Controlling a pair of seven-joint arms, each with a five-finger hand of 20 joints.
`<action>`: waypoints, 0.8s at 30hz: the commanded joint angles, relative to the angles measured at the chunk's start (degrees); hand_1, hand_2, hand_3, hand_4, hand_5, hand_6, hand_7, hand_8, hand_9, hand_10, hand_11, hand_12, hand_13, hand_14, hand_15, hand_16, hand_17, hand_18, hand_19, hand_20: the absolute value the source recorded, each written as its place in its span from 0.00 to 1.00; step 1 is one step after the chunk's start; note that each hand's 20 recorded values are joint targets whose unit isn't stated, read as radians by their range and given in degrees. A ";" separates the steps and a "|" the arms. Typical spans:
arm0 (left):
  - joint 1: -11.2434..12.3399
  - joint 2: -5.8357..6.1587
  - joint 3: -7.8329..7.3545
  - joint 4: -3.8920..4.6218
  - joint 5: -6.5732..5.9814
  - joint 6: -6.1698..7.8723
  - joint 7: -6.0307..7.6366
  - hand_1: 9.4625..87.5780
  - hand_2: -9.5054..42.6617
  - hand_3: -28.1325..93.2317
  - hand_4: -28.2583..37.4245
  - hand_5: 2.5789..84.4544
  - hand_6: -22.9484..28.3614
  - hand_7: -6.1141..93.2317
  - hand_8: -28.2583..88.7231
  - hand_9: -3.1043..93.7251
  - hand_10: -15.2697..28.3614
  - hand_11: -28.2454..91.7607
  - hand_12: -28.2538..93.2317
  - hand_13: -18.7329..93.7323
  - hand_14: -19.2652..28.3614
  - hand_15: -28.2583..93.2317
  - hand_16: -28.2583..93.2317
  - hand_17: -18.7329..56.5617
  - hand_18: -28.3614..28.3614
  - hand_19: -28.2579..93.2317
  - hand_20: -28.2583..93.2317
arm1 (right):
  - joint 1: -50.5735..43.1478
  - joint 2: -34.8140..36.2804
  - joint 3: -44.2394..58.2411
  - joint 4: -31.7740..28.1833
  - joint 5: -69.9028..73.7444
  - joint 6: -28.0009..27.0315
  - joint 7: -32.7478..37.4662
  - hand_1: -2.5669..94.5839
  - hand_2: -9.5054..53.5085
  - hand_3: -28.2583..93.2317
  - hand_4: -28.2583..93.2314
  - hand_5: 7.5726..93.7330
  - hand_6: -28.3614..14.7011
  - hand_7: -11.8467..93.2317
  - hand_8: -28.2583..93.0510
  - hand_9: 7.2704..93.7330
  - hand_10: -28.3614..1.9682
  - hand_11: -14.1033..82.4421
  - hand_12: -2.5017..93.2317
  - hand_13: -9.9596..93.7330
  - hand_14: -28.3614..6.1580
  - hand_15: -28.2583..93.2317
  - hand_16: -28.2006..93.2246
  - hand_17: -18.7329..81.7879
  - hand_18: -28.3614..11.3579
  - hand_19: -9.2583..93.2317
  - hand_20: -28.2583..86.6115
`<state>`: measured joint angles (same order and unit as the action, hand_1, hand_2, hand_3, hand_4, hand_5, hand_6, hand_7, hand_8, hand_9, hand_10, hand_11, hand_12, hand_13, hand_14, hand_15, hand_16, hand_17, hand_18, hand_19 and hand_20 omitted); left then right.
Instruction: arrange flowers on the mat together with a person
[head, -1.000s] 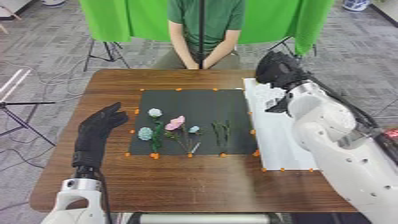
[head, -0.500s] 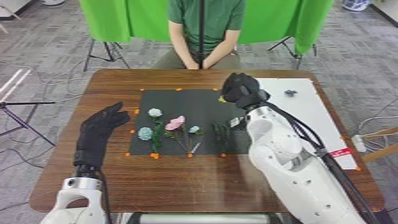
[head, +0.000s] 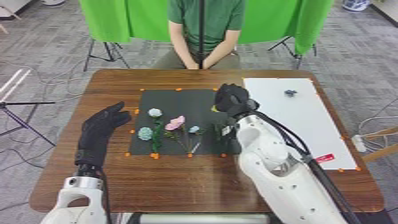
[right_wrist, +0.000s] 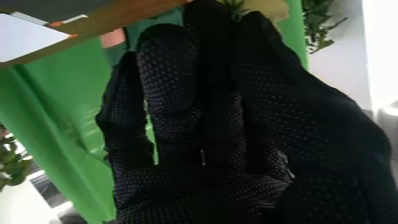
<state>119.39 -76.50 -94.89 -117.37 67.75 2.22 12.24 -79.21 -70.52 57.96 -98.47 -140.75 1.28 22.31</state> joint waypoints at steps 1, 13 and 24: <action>0.22 -0.19 0.20 0.41 0.04 -0.81 -0.64 0.20 0.27 0.77 0.06 0.54 0.55 0.21 0.19 0.52 0.67 0.41 0.35 0.50 0.82 0.44 0.25 0.31 0.79 0.35 0.38 | -0.42 -0.62 0.27 1.67 -1.90 1.14 0.03 0.60 0.00 0.78 0.04 0.83 0.72 0.30 0.28 0.95 0.65 0.22 0.45 0.81 0.57 0.65 0.59 0.48 0.21 0.74 0.72; -0.20 -0.26 0.39 0.62 0.02 -1.11 -0.63 0.20 0.28 0.78 0.06 0.54 0.55 0.21 0.19 0.52 0.67 0.41 0.35 0.50 0.82 0.44 0.25 0.31 0.79 0.35 0.38 | -0.66 -0.40 -0.09 2.17 -2.67 1.11 -1.47 0.52 0.00 0.80 0.04 0.76 0.71 0.27 0.24 0.90 0.62 0.27 0.40 0.78 0.53 0.69 0.51 0.47 0.19 0.74 0.71; 0.00 -0.26 0.14 0.55 0.00 -1.07 -0.66 0.20 0.28 0.78 0.06 0.54 0.55 0.21 0.19 0.52 0.67 0.41 0.35 0.50 0.82 0.44 0.25 0.30 0.79 0.35 0.38 | -0.73 0.20 0.18 2.13 -2.80 1.33 -1.84 0.49 0.00 0.82 0.03 0.73 0.73 0.28 0.19 0.87 0.60 0.32 0.36 0.77 0.52 0.70 0.51 0.46 0.19 0.73 0.71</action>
<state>119.01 -76.51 -94.72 -117.18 67.76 1.80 12.13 -79.68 -70.63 58.01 -96.14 -142.64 2.11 20.90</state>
